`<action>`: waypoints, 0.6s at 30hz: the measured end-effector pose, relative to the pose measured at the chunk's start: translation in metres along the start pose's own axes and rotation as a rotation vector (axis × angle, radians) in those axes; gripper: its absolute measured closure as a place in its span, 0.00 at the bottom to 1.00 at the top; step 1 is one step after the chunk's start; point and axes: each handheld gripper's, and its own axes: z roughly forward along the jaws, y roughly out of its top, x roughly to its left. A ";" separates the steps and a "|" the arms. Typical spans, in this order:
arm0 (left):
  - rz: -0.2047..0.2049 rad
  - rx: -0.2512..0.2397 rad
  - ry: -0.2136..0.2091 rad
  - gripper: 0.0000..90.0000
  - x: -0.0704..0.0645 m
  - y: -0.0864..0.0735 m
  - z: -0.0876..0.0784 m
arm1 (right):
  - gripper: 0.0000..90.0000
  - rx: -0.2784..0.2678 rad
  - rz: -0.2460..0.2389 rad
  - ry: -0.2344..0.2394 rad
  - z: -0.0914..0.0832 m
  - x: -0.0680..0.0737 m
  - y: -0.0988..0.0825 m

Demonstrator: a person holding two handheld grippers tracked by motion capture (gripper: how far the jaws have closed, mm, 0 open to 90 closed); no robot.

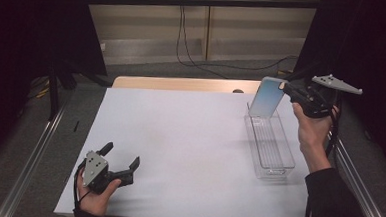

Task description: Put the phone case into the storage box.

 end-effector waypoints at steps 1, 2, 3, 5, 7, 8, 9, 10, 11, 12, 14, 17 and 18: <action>-0.003 -0.003 -0.007 0.03 0.000 0.000 0.001 | 0.96 0.000 -0.004 -0.007 0.000 0.000 0.001; -0.005 -0.007 -0.002 0.03 0.000 0.001 0.002 | 0.95 -0.001 -0.010 -0.011 0.001 -0.001 0.001; 0.003 -0.002 -0.001 0.03 0.000 0.001 0.002 | 0.95 -0.003 -0.009 -0.014 0.002 -0.002 0.002; -0.006 0.000 -0.006 0.03 0.000 0.000 0.003 | 0.95 -0.004 -0.008 -0.021 0.004 -0.004 0.003; -0.006 0.002 -0.010 0.03 0.000 0.000 0.003 | 0.95 -0.002 -0.011 -0.027 0.007 -0.006 0.003; -0.008 0.001 -0.011 0.03 0.000 0.000 0.003 | 0.95 0.000 -0.014 -0.037 0.009 -0.006 0.002; -0.011 -0.001 -0.012 0.03 0.000 0.000 0.004 | 0.95 0.003 -0.018 -0.039 0.011 -0.007 0.002; -0.012 -0.001 -0.012 0.03 -0.001 0.000 0.004 | 0.95 0.004 -0.016 -0.040 0.012 -0.008 0.002; -0.011 -0.002 -0.012 0.03 -0.001 0.000 0.004 | 0.95 0.002 -0.014 -0.044 0.013 -0.009 0.001; -0.013 -0.002 -0.013 0.03 -0.001 0.000 0.004 | 0.95 0.002 -0.014 -0.042 0.014 -0.010 0.001; -0.021 -0.006 -0.015 0.03 -0.002 0.001 0.003 | 0.95 0.001 -0.009 -0.049 0.017 -0.013 0.000; 0.006 -0.006 -0.010 0.03 -0.003 0.002 0.004 | 0.95 0.002 -0.014 -0.053 0.021 -0.015 -0.002; 0.003 -0.006 -0.003 0.03 -0.003 0.002 0.004 | 0.95 0.004 -0.015 -0.054 0.022 -0.016 -0.003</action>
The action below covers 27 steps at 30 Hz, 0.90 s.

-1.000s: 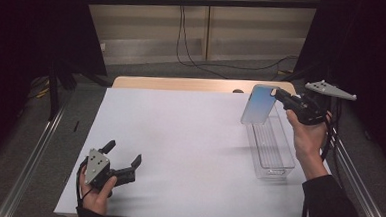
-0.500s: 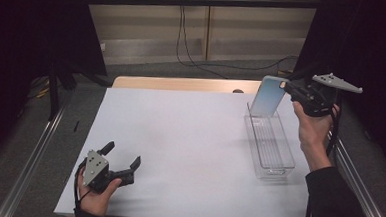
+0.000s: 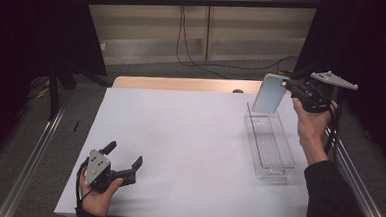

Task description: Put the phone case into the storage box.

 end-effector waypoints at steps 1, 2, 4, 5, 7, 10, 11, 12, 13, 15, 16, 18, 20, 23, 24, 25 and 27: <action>-0.006 -0.001 -0.003 0.03 0.001 0.000 0.000 | 0.95 -0.001 0.000 -0.002 0.001 0.000 0.000; -0.010 0.000 -0.005 0.03 0.001 0.000 0.001 | 0.95 -0.003 -0.001 -0.001 0.002 -0.001 -0.001; -0.011 0.001 -0.003 0.03 0.002 -0.001 0.001 | 0.95 -0.004 -0.003 -0.008 0.004 -0.001 -0.002; -0.012 0.000 -0.004 0.03 0.002 -0.001 0.001 | 0.95 -0.003 -0.004 -0.009 0.006 -0.001 -0.002; -0.016 0.002 -0.009 0.03 0.002 -0.001 0.001 | 0.95 -0.003 -0.007 -0.015 0.009 -0.001 -0.003; -0.016 0.005 -0.006 0.03 0.002 -0.002 0.002 | 0.95 0.001 -0.009 -0.021 0.013 -0.002 -0.004; -0.017 0.006 -0.006 0.03 0.003 -0.002 0.002 | 0.95 0.002 -0.011 -0.021 0.015 -0.003 -0.005; -0.014 0.007 -0.003 0.03 0.004 -0.002 0.003 | 0.95 0.003 -0.012 -0.022 0.016 -0.003 -0.006; -0.017 0.008 0.000 0.03 0.004 -0.003 0.003 | 0.95 0.003 -0.011 -0.027 0.017 -0.004 -0.006; -0.014 0.012 0.002 0.03 0.005 -0.003 0.004 | 0.95 0.001 -0.012 -0.028 0.019 -0.005 -0.008; -0.013 0.011 0.001 0.03 0.006 -0.003 0.005 | 0.95 0.003 -0.011 -0.032 0.021 -0.006 -0.009; -0.016 0.009 0.004 0.03 0.006 -0.002 0.006 | 0.95 0.010 -0.013 -0.038 0.023 -0.006 -0.011; -0.010 0.008 0.003 0.03 0.007 -0.002 0.006 | 0.95 0.014 -0.019 -0.040 0.025 -0.006 -0.012; -0.012 0.008 0.003 0.03 0.007 -0.003 0.006 | 0.95 0.014 -0.024 -0.045 0.027 -0.005 -0.013; -0.011 0.008 0.001 0.03 0.007 -0.003 0.006 | 0.95 0.014 -0.029 -0.043 0.028 -0.005 -0.013; -0.012 0.008 0.003 0.03 0.007 -0.003 0.006 | 0.95 0.014 -0.033 -0.041 0.029 -0.005 -0.014; -0.012 0.009 0.006 0.03 0.008 -0.003 0.007 | 0.95 0.009 -0.037 -0.037 0.032 -0.005 -0.015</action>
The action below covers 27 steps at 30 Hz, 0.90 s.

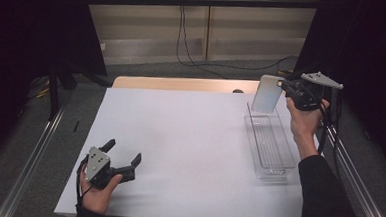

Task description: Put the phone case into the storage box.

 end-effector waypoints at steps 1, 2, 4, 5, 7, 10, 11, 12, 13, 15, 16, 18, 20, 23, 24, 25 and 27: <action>0.000 0.001 0.000 0.03 0.000 0.000 0.000 | 0.95 -0.002 -0.001 0.002 0.001 0.000 -0.001; 0.000 0.001 0.000 0.03 0.000 0.000 0.000 | 0.95 0.002 -0.001 0.002 0.003 0.000 -0.002; 0.001 0.000 0.000 0.03 0.000 0.000 0.000 | 0.95 0.007 -0.005 -0.005 0.006 0.000 -0.003; 0.004 0.001 -0.004 0.03 0.000 0.000 0.001 | 0.95 0.012 -0.004 -0.004 0.007 0.000 -0.004; 0.007 0.002 -0.006 0.03 -0.001 0.000 0.001 | 0.95 0.016 -0.008 -0.013 0.009 0.001 -0.006; 0.005 0.003 -0.006 0.03 -0.002 0.000 0.001 | 0.95 0.024 -0.016 -0.021 0.012 0.003 -0.008; 0.005 0.003 -0.006 0.03 -0.002 0.000 0.001 | 0.95 0.026 -0.019 -0.025 0.013 0.003 -0.009; 0.004 0.002 -0.006 0.03 -0.002 0.000 0.001 | 0.95 0.027 -0.021 -0.028 0.014 0.004 -0.009; 0.005 0.002 -0.007 0.03 -0.001 0.000 0.001 | 0.96 0.029 -0.023 -0.030 0.015 0.004 -0.010; 0.010 0.004 -0.003 0.03 -0.001 0.000 0.001 | 0.95 0.034 -0.031 -0.036 0.018 0.005 -0.011; 0.003 0.003 -0.005 0.03 -0.001 0.000 0.001 | 0.95 0.038 -0.030 -0.040 0.019 0.005 -0.012; 0.005 0.003 -0.006 0.03 -0.001 0.000 0.001 | 0.95 0.045 -0.037 -0.043 0.021 0.007 -0.015; 0.005 0.002 -0.007 0.03 -0.002 0.000 0.001 | 0.95 0.050 -0.041 -0.049 0.022 0.007 -0.018; 0.009 0.005 -0.004 0.03 -0.002 0.000 0.001 | 0.95 0.061 -0.041 -0.055 0.024 0.007 -0.023; 0.010 0.004 -0.003 0.03 -0.002 0.000 0.001 | 0.95 0.064 -0.041 -0.055 0.025 0.006 -0.024; 0.006 0.003 -0.004 0.03 -0.002 0.000 0.001 | 0.95 0.066 -0.041 -0.060 0.026 0.006 -0.026; 0.005 0.005 -0.004 0.03 -0.002 0.000 0.001 | 0.95 0.070 -0.040 -0.059 0.028 0.005 -0.028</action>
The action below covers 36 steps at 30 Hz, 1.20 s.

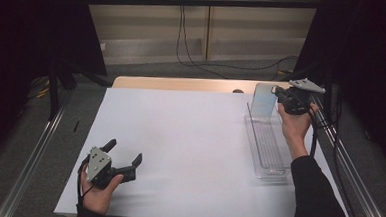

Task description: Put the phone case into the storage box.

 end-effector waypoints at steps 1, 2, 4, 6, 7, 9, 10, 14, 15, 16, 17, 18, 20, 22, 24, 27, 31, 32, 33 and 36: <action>0.000 0.000 0.000 0.03 0.000 0.000 0.000 | 0.95 0.001 -0.001 -0.002 0.001 0.000 -0.001; 0.002 0.001 0.000 0.03 0.000 0.000 0.000 | 0.95 0.002 -0.002 -0.002 0.001 0.001 -0.001; 0.002 0.001 -0.001 0.03 0.000 0.000 0.000 | 0.95 0.002 -0.002 -0.004 0.002 0.002 -0.002; 0.001 -0.001 -0.002 0.03 0.000 0.000 0.000 | 0.95 0.005 -0.010 -0.003 0.004 0.003 -0.004; 0.000 -0.002 -0.002 0.03 0.000 0.000 0.000 | 0.95 0.008 -0.011 -0.005 0.005 0.004 -0.005; 0.001 -0.001 -0.001 0.03 0.000 0.000 0.000 | 0.95 0.013 -0.012 -0.007 0.006 0.005 -0.007; 0.001 -0.001 0.000 0.04 0.000 0.000 0.000 | 0.95 0.018 -0.013 -0.005 0.007 0.005 -0.009; 0.005 0.001 -0.003 0.03 0.000 0.000 0.000 | 0.95 0.026 -0.007 -0.001 0.006 0.003 -0.011; 0.004 -0.001 -0.003 0.04 -0.001 0.000 0.000 | 0.95 0.032 -0.011 -0.001 0.006 0.003 -0.010; 0.008 0.000 -0.003 0.04 0.000 0.000 0.000 | 0.95 0.037 -0.013 0.001 0.005 0.002 -0.010; 0.009 0.000 -0.004 0.04 -0.001 0.000 0.000 | 0.95 0.042 -0.018 0.005 0.004 0.002 -0.010; 0.005 0.000 -0.004 0.04 -0.001 0.000 0.001 | 0.95 0.047 -0.029 0.007 0.003 0.002 -0.009; 0.005 0.000 -0.004 0.04 -0.001 0.000 0.001 | 0.95 0.063 -0.037 0.014 0.002 0.002 -0.008; 0.005 0.000 -0.006 0.04 -0.002 0.000 0.001 | 0.95 0.082 -0.040 0.015 0.001 0.001 -0.006; 0.007 0.001 -0.008 0.04 -0.002 0.000 0.002 | 0.95 0.095 -0.046 0.012 0.001 0.000 -0.005; 0.010 0.003 -0.008 0.04 -0.002 0.000 0.002 | 0.95 0.110 -0.060 0.012 0.002 -0.001 -0.003; 0.011 0.003 -0.008 0.04 -0.002 0.000 0.003 | 0.95 0.100 -0.068 0.016 0.005 0.000 -0.003; 0.011 0.002 -0.007 0.04 -0.002 0.000 0.002 | 0.95 0.094 -0.068 0.016 0.006 0.000 -0.003; 0.010 0.002 -0.007 0.04 -0.001 0.000 0.002 | 0.95 0.087 -0.066 0.015 0.007 0.000 -0.003; 0.009 0.001 -0.008 0.04 -0.001 0.000 0.003 | 0.96 0.068 -0.071 0.015 0.010 0.002 -0.003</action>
